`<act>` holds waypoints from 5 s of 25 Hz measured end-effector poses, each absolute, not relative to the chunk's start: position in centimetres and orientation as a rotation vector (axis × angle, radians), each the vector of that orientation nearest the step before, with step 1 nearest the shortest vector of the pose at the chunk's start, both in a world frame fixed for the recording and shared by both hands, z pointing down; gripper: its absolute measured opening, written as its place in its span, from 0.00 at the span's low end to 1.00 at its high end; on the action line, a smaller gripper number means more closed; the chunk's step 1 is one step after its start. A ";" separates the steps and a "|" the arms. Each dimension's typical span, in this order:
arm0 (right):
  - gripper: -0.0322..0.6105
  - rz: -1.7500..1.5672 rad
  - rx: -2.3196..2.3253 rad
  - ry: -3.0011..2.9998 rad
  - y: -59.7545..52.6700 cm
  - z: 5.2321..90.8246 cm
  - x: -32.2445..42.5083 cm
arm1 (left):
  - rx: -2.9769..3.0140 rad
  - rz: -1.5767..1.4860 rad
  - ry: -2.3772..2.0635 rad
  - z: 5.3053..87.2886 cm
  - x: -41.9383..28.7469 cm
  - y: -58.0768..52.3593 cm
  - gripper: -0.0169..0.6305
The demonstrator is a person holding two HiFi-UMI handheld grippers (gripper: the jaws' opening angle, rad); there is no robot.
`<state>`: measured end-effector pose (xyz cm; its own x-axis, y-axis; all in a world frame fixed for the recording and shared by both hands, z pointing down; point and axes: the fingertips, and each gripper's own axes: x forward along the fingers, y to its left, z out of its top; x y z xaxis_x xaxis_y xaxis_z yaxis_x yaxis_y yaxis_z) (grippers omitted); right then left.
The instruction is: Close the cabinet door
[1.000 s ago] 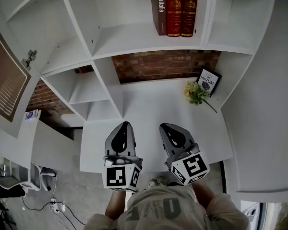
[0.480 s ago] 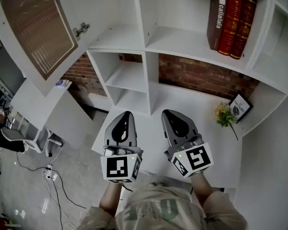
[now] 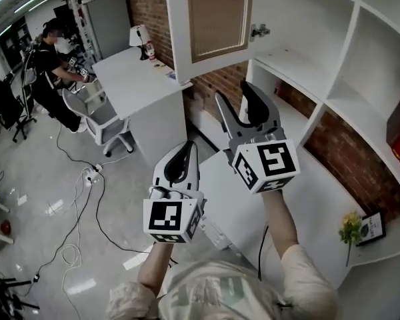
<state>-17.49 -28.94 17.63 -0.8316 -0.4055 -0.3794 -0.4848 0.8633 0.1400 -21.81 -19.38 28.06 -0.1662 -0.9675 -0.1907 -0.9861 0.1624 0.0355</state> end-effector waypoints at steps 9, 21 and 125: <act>0.42 0.224 -0.806 2.721 -32.1 14.9 -29.7 | -1.789 0.210 2.419 28.4 -26.5 -15.2 0.06; 0.41 0.160 -1.038 2.704 -34.9 16.2 -33.0 | -1.770 0.232 2.448 29.1 -28.0 -14.1 0.06; 0.21 0.326 -1.815 2.313 -45.8 16.4 2.3 | -2.520 0.217 1.934 33.3 -9.8 -28.7 0.06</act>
